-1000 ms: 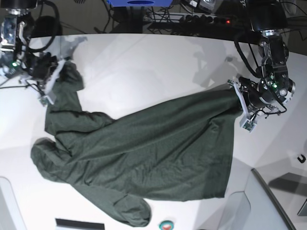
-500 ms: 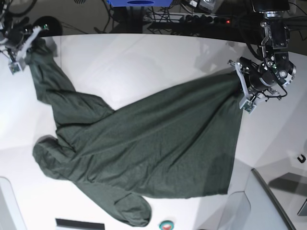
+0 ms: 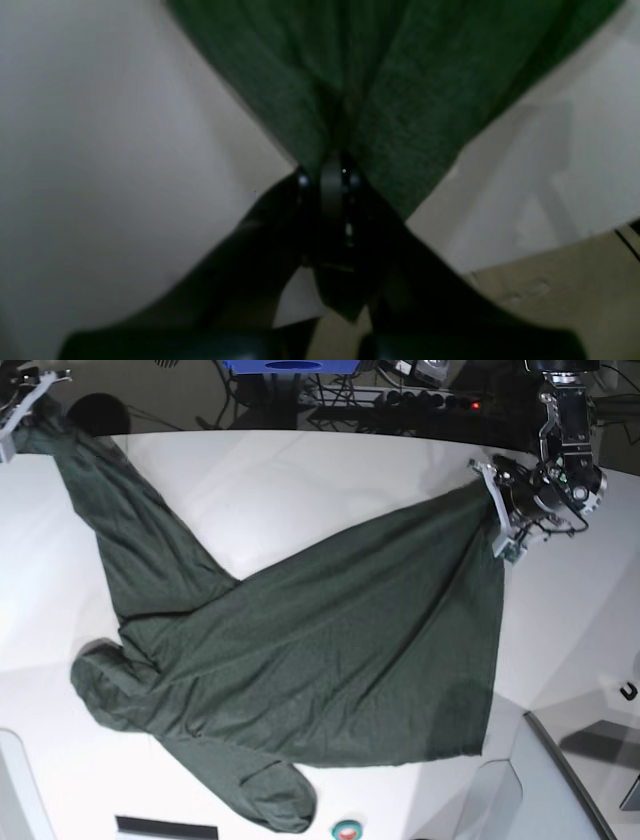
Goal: Layout the t-shirt on the table in an organized manner, then fold the t-shirt properly
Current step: 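Drag the held shirt corner outward with the right gripper, then release and regrasp the shirt fabric with the right gripper, then pull the shirt edges apart with both grippers to flatten it, then release the shirt and lift both grippers away from it, then grasp the shirt's shoulder edge with the right gripper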
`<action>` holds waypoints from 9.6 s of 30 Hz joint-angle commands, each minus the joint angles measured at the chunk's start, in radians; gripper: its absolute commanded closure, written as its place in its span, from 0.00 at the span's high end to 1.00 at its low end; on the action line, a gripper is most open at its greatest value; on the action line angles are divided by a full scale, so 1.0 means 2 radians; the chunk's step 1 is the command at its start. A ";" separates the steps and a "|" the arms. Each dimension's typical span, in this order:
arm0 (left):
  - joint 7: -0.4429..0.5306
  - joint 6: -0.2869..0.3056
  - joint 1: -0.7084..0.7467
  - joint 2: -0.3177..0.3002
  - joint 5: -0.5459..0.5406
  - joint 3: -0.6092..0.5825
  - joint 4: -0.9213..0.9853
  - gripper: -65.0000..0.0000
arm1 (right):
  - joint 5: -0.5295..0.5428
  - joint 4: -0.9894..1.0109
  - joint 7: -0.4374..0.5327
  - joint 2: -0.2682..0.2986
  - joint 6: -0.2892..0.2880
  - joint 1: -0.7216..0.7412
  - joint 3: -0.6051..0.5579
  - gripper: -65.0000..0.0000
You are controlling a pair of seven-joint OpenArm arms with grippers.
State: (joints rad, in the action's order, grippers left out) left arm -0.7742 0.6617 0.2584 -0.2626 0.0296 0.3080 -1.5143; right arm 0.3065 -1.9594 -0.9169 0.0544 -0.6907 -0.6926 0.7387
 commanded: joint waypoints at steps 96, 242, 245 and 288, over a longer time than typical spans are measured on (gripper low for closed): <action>0.034 -0.020 0.001 0.008 -0.002 -0.019 -0.010 0.00 | -0.092 0.228 -0.010 0.063 -0.004 0.352 -0.113 0.01; 0.101 0.006 0.012 -0.013 -0.084 0.218 -0.003 0.10 | -0.089 0.240 0.098 0.027 -0.004 0.154 -0.103 0.00; 0.101 0.006 0.012 -0.013 -0.084 0.216 -0.003 0.10 | -0.089 0.211 0.081 0.027 -0.004 0.155 -0.104 0.01; 0.101 0.006 0.012 -0.013 -0.084 0.215 -0.003 0.10 | -0.091 0.103 -0.113 0.028 0.027 0.330 -0.305 0.60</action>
State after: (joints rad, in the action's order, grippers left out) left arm -0.5907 0.6785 0.2840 -0.2703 -0.1299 0.7315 -1.5040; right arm 0.1093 -1.7481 -1.1412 0.1154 -0.6331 -0.0391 0.1345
